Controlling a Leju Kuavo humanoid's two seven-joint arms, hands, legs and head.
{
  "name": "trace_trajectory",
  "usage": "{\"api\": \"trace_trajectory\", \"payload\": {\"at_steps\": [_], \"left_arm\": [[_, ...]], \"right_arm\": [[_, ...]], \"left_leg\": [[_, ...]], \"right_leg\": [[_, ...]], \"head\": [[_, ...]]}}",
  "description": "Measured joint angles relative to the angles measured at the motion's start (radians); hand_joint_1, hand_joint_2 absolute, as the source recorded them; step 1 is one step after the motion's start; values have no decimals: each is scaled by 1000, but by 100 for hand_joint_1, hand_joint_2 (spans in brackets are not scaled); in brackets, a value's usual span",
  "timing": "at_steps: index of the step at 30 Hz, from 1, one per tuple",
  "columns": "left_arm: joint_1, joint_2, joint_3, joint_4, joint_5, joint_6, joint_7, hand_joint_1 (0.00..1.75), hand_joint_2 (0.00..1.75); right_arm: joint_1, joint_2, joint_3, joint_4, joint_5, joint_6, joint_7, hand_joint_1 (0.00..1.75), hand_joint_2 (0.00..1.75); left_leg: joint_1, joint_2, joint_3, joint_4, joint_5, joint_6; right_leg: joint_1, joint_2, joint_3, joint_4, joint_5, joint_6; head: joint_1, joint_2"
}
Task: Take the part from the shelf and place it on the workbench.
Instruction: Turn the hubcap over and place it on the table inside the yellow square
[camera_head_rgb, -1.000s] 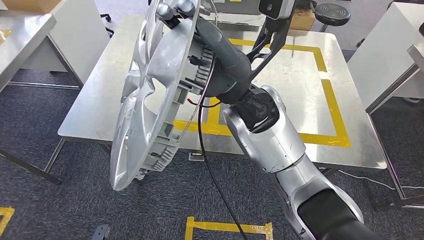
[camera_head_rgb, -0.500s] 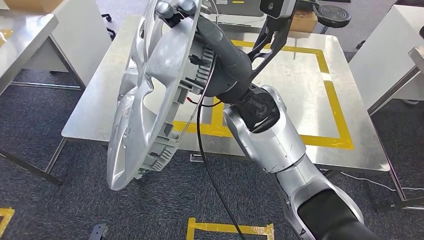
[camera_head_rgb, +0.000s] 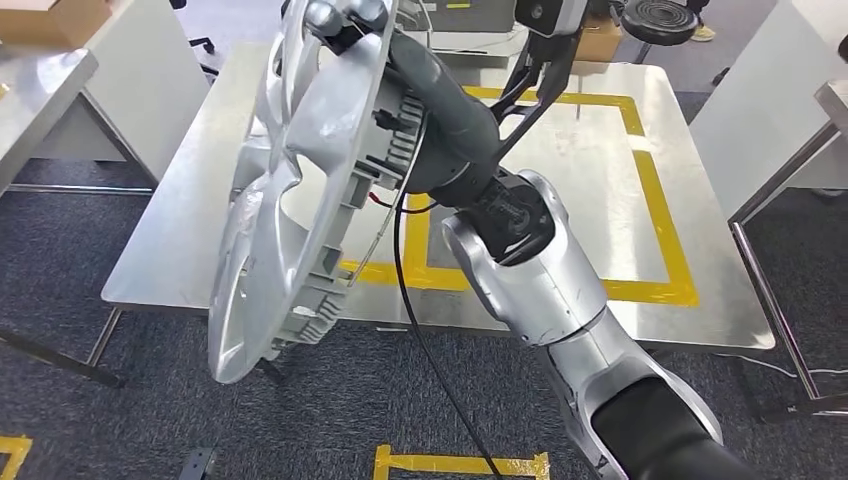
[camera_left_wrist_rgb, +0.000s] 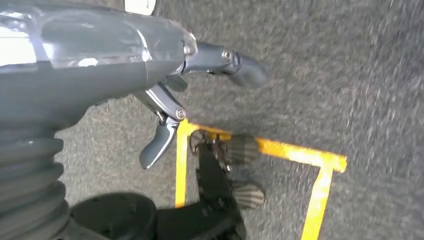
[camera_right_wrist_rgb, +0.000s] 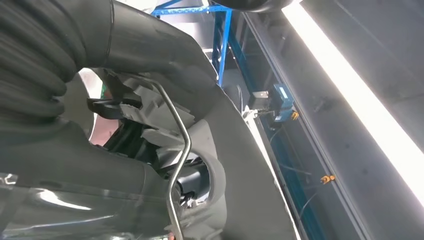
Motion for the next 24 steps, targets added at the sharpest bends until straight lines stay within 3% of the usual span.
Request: {"api": "trace_trajectory", "payload": {"at_steps": [2,3,5,6,8,9,10,11,15,21,24], "left_arm": [[3,2,0,0,0,1,0,0,175],[4,3,0,0,0,2,0,0,175],[5,4,0,0,0,3,0,0,175],[5,3,0,-1,-1,3,0,0,175],[4,3,0,-1,-2,2,-2,0,175],[5,3,0,-2,-4,1,-5,0,175],[5,4,0,-1,-5,0,-8,0,175],[6,4,0,-1,-6,-1,-10,0,175],[6,-1,0,-1,-9,-3,-15,0,175],[7,-6,0,-1,-8,-4,-17,0,175],[7,-6,0,-1,-8,-4,-18,0,175]], "right_arm": [[5,0,0,1,0,-1,0,175,175],[8,0,0,2,0,-2,0,175,175],[10,0,0,2,0,-2,0,175,175],[10,0,0,1,0,-2,0,175,175],[9,0,1,2,0,-2,-1,175,175],[9,0,1,2,0,-2,-2,175,175],[9,0,1,2,0,-3,-2,175,175],[10,-1,1,3,0,-4,-2,175,175],[10,-3,0,2,0,-4,-2,175,175],[11,-6,0,2,0,-4,-2,175,175],[12,-6,0,3,0,-4,-2,175,175]], "left_leg": [[8,0,-63,79,-2,-13],[12,2,-73,73,24,-20],[21,8,-47,-17,104,-37],[22,13,-27,-62,129,-44],[19,18,-4,-103,125,-31],[18,18,-1,-106,116,-17],[19,17,0,-107,110,-3],[20,15,-1,-106,109,2],[22,6,-4,-106,107,6],[21,-5,-8,-106,104,15],[18,-7,-8,-106,103,20]], "right_leg": [[-5,1,11,3,-13,5],[-9,2,17,7,-21,10],[-19,4,31,22,-45,26],[-22,5,34,33,-58,36],[-20,9,32,50,-74,53],[-18,10,31,52,-77,57],[-17,10,33,51,-79,56],[-17,9,36,47,-82,53],[-16,8,44,35,-79,32],[-16,7,46,29,-73,22],[-17,7,47,29,-72,22]], "head": [[-15,0],[-21,0],[-33,0],[-44,0],[-55,0],[-56,0],[-51,0],[-45,0],[-28,0],[-5,0],[4,0]]}}
